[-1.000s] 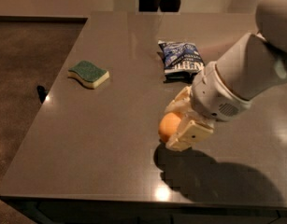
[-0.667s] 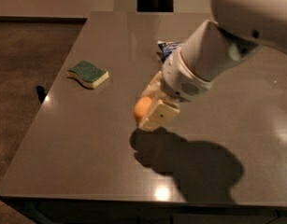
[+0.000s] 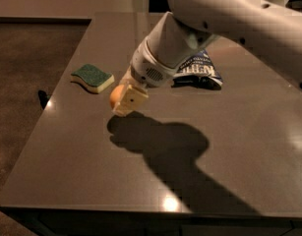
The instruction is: Move orange near sponge
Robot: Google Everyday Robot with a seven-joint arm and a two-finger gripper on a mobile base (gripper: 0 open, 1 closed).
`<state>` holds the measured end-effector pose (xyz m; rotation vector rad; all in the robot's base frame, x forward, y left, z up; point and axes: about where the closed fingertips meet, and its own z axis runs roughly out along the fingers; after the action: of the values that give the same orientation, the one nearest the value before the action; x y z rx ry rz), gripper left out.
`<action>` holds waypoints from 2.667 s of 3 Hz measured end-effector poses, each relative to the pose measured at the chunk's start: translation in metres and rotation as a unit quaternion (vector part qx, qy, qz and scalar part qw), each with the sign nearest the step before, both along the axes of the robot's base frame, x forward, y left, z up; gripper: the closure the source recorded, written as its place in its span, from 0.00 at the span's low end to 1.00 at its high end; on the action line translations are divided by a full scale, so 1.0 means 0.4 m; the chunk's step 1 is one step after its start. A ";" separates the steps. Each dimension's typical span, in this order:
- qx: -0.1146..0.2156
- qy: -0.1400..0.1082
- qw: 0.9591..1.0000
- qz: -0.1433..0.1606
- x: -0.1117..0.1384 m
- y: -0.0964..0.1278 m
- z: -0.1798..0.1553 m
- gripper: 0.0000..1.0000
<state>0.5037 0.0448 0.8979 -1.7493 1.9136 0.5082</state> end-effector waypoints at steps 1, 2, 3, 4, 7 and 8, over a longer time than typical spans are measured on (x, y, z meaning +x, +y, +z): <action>0.001 -0.005 1.000 -0.011 0.060 0.038 -0.008 1.00; 0.000 -0.009 1.000 -0.025 0.120 0.064 -0.024 1.00; -0.001 -0.010 0.999 -0.043 0.170 0.075 -0.043 1.00; -0.003 -0.013 0.998 -0.064 0.212 0.077 -0.055 0.82; -0.006 -0.008 0.995 -0.096 0.252 0.066 -0.092 0.12; -0.006 -0.008 0.995 -0.094 0.250 0.069 -0.093 0.00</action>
Offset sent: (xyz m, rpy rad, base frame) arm 0.0800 0.0344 -0.0175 -0.0012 -0.0294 -0.0950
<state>0.6037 0.0723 0.8608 -1.5543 2.0488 0.4124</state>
